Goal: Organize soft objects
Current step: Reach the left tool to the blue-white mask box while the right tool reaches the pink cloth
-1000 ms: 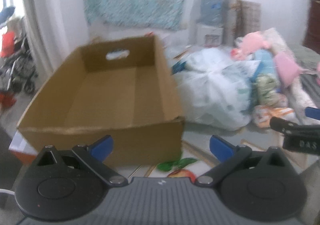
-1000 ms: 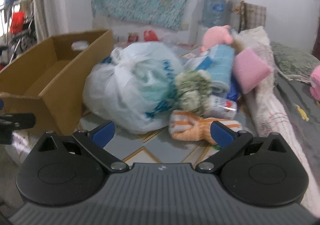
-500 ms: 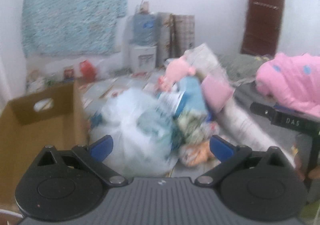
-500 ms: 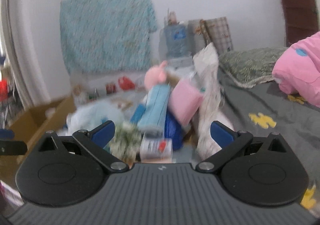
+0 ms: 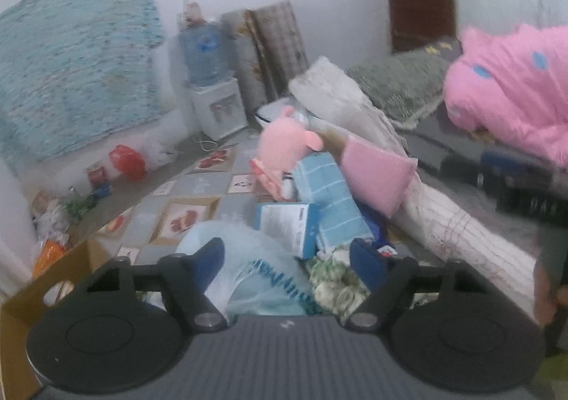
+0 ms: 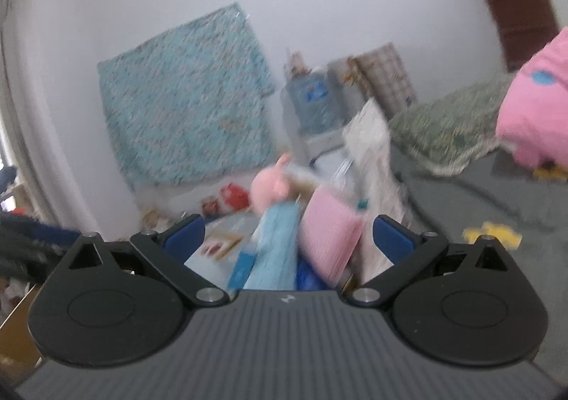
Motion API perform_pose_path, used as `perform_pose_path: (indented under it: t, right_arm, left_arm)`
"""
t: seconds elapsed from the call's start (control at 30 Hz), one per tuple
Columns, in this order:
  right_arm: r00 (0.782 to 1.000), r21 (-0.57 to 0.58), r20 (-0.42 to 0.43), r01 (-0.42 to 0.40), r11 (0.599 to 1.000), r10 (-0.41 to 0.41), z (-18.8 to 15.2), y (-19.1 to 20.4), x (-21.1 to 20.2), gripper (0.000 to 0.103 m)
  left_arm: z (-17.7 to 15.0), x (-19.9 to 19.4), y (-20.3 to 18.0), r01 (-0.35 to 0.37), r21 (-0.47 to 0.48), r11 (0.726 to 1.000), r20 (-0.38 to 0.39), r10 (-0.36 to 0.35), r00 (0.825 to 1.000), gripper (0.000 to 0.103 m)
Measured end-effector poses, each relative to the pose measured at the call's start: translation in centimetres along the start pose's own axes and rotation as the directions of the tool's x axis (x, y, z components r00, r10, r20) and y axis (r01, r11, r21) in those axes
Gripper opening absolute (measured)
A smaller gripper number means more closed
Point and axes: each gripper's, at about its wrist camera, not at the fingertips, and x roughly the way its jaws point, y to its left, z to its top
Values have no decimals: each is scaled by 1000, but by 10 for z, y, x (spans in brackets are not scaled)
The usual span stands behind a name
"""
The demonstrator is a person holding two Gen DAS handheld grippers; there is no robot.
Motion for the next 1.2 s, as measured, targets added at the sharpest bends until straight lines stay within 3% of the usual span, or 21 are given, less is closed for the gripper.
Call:
perform_pose_path:
  t: [0.2,0.3,0.43,0.53,0.67,1.03,1.2]
  right_arm:
    - [1000,49,18,22,999,-23,12,-29,41,92]
    - [999,46,3,32,998,-32,11,-37,65,78]
    - [999,58,-30,39,998,-37,13,-47,99,50]
    - [998,70,-60,19,997,-15,15,-55,124,45]
    - [990,67,-143,9,998,1,2,-58,146,37]
    - [975,65,-216,-40,997,53,-37,-47,120,38]
    - [973,104,-225,-24,994,47,-43,-58,129,36]
  left_arm:
    - [26,55,-15,41,39,998,-52,-39,998,64]
    - [32,81,-19,70,16,997,-105,-67,992,52]
    - [33,105,-15,115,-51,992,-175,-122,977,39]
    - [33,115,-8,132,-93,987,-205,-149,967,32]
    - [35,122,1,130,-112,985,-212,-152,965,32]
    - [38,140,0,166,-132,977,-230,-193,954,33]
    - [44,146,-10,163,-125,979,-219,-187,957,44]
